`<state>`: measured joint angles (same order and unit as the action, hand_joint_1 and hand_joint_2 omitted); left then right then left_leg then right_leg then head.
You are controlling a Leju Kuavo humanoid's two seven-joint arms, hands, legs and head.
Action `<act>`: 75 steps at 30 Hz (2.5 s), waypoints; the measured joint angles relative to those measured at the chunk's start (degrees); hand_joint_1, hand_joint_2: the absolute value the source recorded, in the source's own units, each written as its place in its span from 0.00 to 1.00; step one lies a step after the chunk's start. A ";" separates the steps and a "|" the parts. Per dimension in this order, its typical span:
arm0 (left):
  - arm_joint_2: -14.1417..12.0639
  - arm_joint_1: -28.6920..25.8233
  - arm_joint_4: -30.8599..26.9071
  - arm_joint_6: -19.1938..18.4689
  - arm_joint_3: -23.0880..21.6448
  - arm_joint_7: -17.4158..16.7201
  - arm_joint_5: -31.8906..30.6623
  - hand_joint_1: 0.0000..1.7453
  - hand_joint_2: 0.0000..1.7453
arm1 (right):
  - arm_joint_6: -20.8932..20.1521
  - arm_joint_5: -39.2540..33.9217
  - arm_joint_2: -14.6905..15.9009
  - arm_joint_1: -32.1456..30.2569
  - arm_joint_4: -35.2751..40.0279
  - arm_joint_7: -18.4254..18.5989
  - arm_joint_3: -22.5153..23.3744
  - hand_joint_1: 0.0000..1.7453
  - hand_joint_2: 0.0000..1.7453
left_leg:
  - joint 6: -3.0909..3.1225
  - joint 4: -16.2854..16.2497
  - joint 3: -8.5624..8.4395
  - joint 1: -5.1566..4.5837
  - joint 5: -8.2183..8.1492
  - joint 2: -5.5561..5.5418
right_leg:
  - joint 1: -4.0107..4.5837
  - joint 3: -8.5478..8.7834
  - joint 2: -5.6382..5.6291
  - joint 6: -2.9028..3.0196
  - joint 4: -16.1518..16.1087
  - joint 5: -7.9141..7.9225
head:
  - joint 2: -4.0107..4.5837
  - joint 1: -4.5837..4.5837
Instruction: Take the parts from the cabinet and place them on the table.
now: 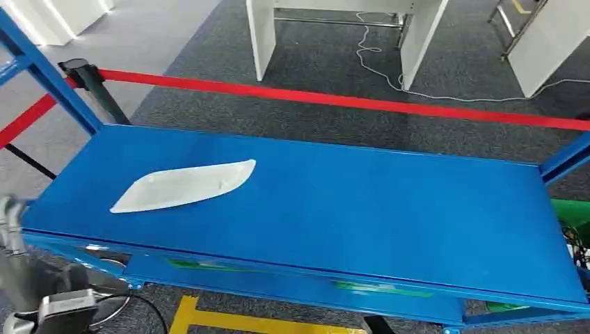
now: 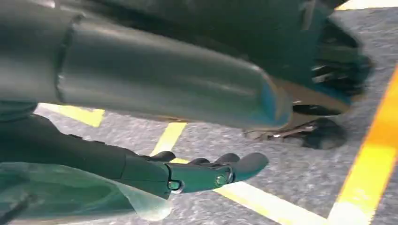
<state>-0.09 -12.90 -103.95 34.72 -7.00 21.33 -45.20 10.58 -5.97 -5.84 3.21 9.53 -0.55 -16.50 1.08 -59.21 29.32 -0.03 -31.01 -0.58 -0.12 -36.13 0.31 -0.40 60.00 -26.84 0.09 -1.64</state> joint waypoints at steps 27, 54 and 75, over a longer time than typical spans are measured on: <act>-10.00 21.17 26.35 -13.83 -12.19 -6.82 -7.60 0.00 0.00 | -2.65 3.58 0.00 2.04 0.15 3.06 -2.45 0.00 0.00 | 0.68 0.77 3.86 0.29 4.19 0.29 | -0.39 1.29 -0.35 -0.65 0.37 0.06 | 0.00 -0.07; -11.10 28.05 37.77 -14.24 -16.52 -8.45 -14.71 0.00 1.00 | -3.13 5.79 -0.04 2.51 0.37 3.58 -3.30 0.00 0.00 | 0.71 1.65 3.97 0.58 5.01 0.44 | -0.49 -6.09 -0.39 -1.71 15.95 -7.93 | 0.00 -0.13; -11.56 31.04 42.29 -11.78 -17.99 -8.91 -17.15 0.00 1.00 | -3.37 6.88 -0.04 2.97 0.61 4.02 -3.80 0.00 0.00 | -0.95 0.88 4.33 0.22 4.67 0.37 | -0.19 2.81 -0.46 0.24 -1.79 -0.57 | 0.00 0.17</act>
<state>-11.65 18.14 -61.66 22.95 -24.98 12.41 -62.36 7.21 0.92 -5.88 6.19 10.14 3.48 -20.31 0.13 -58.34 33.66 0.19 -26.33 -0.21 -0.31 -33.32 -0.15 -0.16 58.21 -27.41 0.09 -1.46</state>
